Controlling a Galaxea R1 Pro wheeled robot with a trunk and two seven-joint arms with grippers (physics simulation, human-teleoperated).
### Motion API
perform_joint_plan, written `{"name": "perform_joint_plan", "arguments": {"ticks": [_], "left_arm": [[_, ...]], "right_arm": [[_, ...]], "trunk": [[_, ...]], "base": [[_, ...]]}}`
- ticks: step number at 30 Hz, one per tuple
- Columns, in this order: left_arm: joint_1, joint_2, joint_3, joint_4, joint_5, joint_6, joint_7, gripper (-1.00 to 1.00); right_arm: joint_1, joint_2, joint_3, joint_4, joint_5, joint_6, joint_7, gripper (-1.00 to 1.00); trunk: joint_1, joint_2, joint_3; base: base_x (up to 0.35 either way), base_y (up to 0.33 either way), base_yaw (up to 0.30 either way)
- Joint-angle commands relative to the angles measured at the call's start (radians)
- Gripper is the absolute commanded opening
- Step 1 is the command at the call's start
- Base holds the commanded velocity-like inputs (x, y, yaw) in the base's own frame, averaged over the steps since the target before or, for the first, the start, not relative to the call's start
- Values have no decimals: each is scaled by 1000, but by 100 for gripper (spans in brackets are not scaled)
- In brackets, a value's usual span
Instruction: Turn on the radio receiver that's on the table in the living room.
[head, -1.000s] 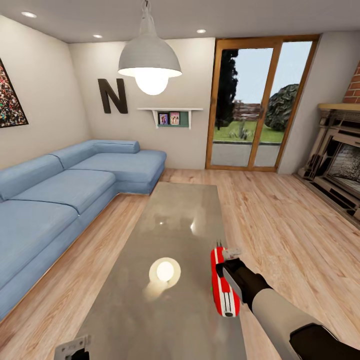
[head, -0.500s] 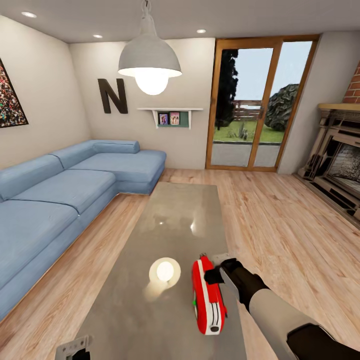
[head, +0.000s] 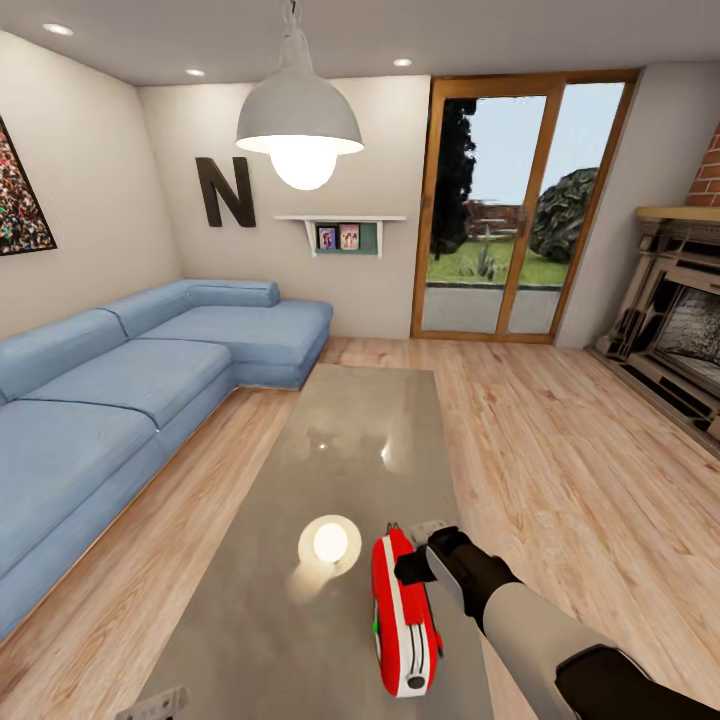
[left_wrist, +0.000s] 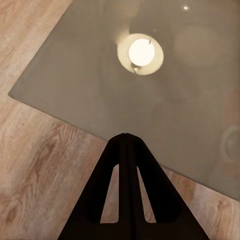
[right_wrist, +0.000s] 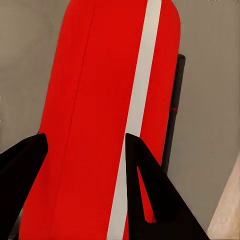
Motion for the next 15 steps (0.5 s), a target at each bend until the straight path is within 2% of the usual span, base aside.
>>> {"name": "perform_joint_plan", "arguments": {"ticks": [1, 15], "left_arm": [[1, 0, 0, 0, 0, 0, 0, -100], [1, 0, 0, -2, 0, 0, 0, -100]], "right_arm": [[0, 0, 0, 0, 0, 0, 0, -100], [0, 0, 0, 0, 1, 0, 0, -100]], "trunk": [[0, 0, 0], [0, 0, 0]], "base": [[0, 0, 0], [0, 0, 0]]}}
